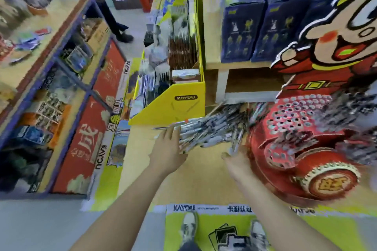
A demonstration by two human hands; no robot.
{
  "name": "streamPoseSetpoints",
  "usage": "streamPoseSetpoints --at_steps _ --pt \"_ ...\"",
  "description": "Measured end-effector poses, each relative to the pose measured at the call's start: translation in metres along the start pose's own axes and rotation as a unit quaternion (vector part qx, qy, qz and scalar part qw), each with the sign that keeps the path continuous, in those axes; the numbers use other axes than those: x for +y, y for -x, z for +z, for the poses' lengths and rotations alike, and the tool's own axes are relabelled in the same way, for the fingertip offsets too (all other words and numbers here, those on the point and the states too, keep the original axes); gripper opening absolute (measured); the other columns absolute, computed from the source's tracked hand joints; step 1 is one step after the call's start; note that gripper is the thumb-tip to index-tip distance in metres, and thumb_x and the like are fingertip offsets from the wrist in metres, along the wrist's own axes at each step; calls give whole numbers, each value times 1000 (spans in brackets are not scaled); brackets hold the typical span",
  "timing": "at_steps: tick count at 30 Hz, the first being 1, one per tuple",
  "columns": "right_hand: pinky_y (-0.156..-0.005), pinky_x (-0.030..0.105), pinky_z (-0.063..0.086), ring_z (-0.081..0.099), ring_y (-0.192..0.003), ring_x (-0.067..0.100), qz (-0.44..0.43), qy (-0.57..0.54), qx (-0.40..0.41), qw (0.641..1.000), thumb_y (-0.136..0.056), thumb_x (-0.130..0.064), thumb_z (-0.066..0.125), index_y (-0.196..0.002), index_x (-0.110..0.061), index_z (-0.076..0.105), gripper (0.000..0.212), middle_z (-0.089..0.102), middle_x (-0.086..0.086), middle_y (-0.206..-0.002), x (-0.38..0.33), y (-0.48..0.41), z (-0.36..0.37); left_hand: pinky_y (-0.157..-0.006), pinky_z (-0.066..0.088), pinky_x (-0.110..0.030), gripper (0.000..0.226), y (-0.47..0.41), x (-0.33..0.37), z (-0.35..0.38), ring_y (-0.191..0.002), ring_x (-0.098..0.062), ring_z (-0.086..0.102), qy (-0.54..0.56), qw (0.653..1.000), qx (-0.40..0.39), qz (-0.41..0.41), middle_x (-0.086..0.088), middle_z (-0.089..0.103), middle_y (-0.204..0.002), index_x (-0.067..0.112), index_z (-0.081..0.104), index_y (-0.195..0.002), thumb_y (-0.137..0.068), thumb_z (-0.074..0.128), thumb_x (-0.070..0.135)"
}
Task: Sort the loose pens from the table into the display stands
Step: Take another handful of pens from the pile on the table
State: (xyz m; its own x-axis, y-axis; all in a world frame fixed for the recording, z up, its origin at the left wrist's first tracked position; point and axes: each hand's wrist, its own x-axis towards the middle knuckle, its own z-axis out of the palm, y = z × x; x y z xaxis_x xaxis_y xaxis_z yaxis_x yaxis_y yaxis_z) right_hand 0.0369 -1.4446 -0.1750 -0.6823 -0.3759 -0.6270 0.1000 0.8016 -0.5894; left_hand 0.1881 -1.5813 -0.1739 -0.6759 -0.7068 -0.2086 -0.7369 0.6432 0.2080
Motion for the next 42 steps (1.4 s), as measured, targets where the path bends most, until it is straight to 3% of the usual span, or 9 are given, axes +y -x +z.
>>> streamPoseSetpoints --at_steps 5,8,14,17,22,29,33,37,42 --pt "-97 39 43 52 -120 37 29 96 95 990 -93 -39 59 -128 10 48 62 53 24 -130 -20 -31 29 -110 30 -46 107 -40 -28 31 -135 -34 31 -11 998 -27 49 -14 32 -149 9 20 -150 -70 73 56" --pt "-96 35 40 48 -124 35 67 104 119 985 -94 -51 51 -131 8 48 69 52 22 -133 -36 -45 44 -97 43 -46 86 -40 -28 46 -117 -38 45 29 995 7 95 -17 47 -132 5 33 -145 -75 63 46" --pt "-103 42 39 37 -127 38 108 92 155 978 -91 -43 58 -141 9 25 80 40 25 -140 -59 -55 66 -63 48 -39 52 -17 -17 55 -89 -29 56 54 994 24 87 -7 58 -103 12 47 -127 -83 43 40" --pt "-99 40 43 39 -125 36 86 93 155 980 -89 -36 62 -142 7 26 77 43 25 -135 -46 -55 67 -62 50 -41 52 -20 -23 56 -85 -33 58 44 995 0 95 -11 59 -96 8 52 -122 -84 42 42" --pt "-82 38 50 54 -113 38 86 79 147 982 -89 -32 67 -141 0 31 71 45 23 -131 -38 -49 61 -80 44 -39 53 -24 -33 45 -109 -29 51 63 994 -67 56 -7 53 -115 16 46 -130 -90 55 49" --pt "-65 35 44 61 -97 36 44 171 157 972 -93 -25 56 -132 1 35 51 58 21 -113 -23 -36 56 -70 49 -38 43 -25 -43 35 -92 -29 59 147 986 -75 32 -4 57 -102 18 55 -119 -89 58 48" --pt "-66 33 39 57 -85 32 60 68 172 981 -100 -21 40 -137 0 33 43 60 19 -112 -24 -29 47 -68 45 -36 35 -25 -44 35 -87 -24 58 207 976 -62 11 -2 60 -93 19 60 -110 -87 63 46" --pt "-69 36 44 51 -76 24 44 -103 170 979 -98 -18 43 -129 -6 42 33 54 6 -95 -18 -10 46 -63 38 -31 31 -24 -46 31 -84 -21 56 233 971 -46 22 0 59 -92 19 62 -111 -91 59 42" --pt "-36 21 28 35 -41 10 112 -373 32 920 -92 -13 59 -94 -13 55 4 45 1 -61 -12 22 60 -59 31 -30 27 -24 -42 24 -78 -19 52 215 975 -42 17 5 51 -90 18 56 -106 -93 56 42"
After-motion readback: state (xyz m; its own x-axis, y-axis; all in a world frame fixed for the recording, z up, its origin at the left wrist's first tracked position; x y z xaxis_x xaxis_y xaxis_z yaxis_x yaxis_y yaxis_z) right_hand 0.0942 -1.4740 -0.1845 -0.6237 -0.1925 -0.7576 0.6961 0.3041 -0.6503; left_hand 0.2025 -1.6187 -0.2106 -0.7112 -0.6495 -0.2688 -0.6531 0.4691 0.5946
